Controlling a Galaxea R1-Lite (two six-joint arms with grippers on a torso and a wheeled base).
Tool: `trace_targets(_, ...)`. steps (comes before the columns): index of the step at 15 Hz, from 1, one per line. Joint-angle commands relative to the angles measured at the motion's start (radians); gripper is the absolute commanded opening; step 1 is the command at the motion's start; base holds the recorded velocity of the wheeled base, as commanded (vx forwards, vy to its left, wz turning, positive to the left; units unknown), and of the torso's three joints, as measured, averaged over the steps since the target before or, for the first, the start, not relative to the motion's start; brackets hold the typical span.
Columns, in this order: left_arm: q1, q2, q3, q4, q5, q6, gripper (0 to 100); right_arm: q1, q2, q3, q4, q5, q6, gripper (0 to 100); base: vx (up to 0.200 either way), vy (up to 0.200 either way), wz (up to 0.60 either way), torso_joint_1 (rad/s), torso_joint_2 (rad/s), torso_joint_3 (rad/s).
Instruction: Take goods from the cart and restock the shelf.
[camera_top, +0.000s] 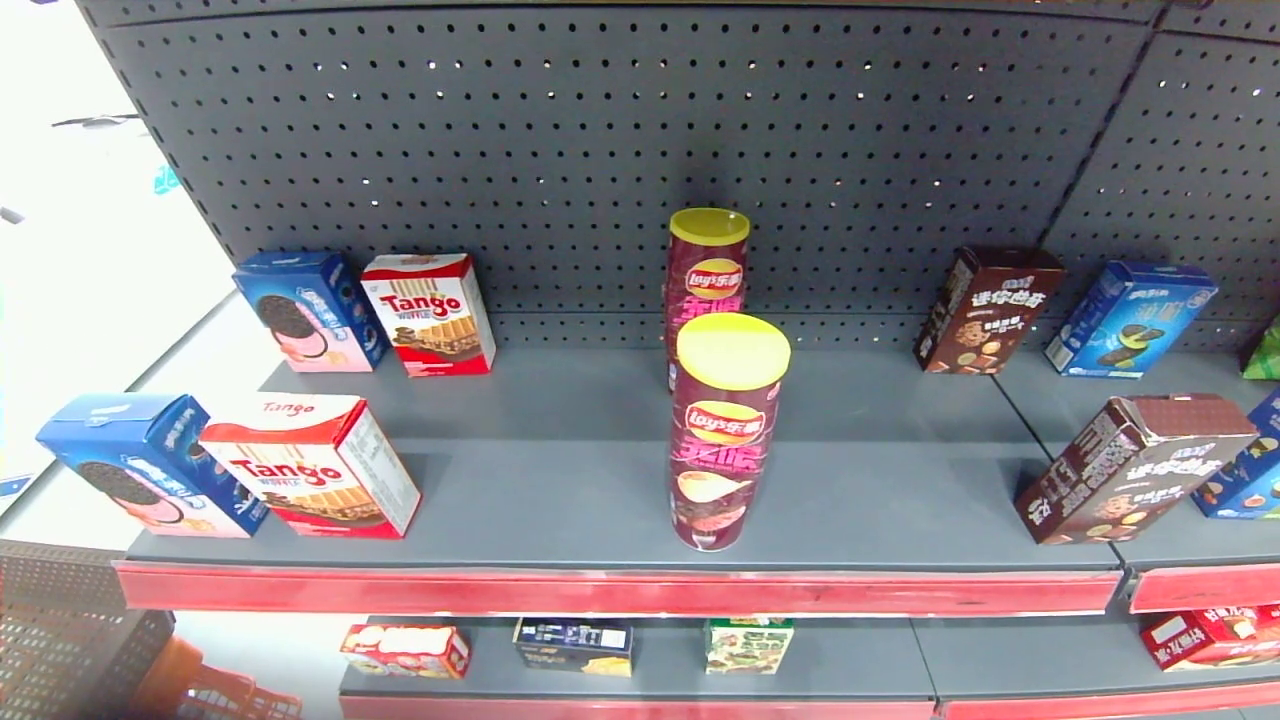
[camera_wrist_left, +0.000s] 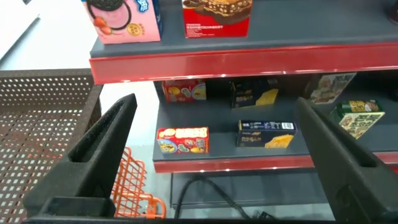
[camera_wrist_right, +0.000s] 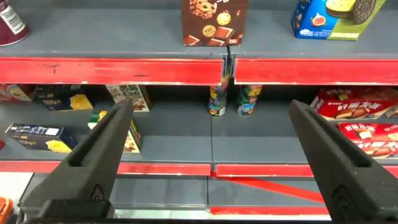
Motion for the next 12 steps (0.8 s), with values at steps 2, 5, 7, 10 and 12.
trace_targets(2, 0.000, -0.006, 0.000, -0.001, 0.000, -0.002, 100, 0.000, 0.000, 0.000, 0.000, 0.000, 0.000, 100, 0.000, 0.000, 0.00, 0.000, 0.00, 0.000)
trace_targets(5, 0.000, -0.006, 0.002, -0.001, -0.012, 0.029, 100, 0.000, 0.000, 0.000, 0.000, 0.000, 0.000, 100, 0.000, 0.000, 0.00, 0.000, 0.00, 0.000)
trace_targets(7, 0.000, -0.006, 0.002, -0.001, -0.012, 0.030, 100, 0.000, 0.000, 0.000, 0.000, 0.000, 0.000, 100, 0.000, 0.000, 0.00, 0.000, 0.00, 0.000)
trace_targets(10, 0.000, -0.006, 0.002, -0.001, -0.005, 0.021, 100, 0.000, 0.000, 0.000, 0.000, 0.003, 0.000, 100, 0.000, 0.000, 0.00, 0.000, 0.00, 0.000)
trace_targets(12, 0.000, -0.006, 0.002, -0.001, -0.009, 0.027, 100, 0.000, 0.000, 0.000, 0.000, 0.003, 0.000, 100, 0.000, 0.000, 0.00, 0.000, 0.00, 0.000)
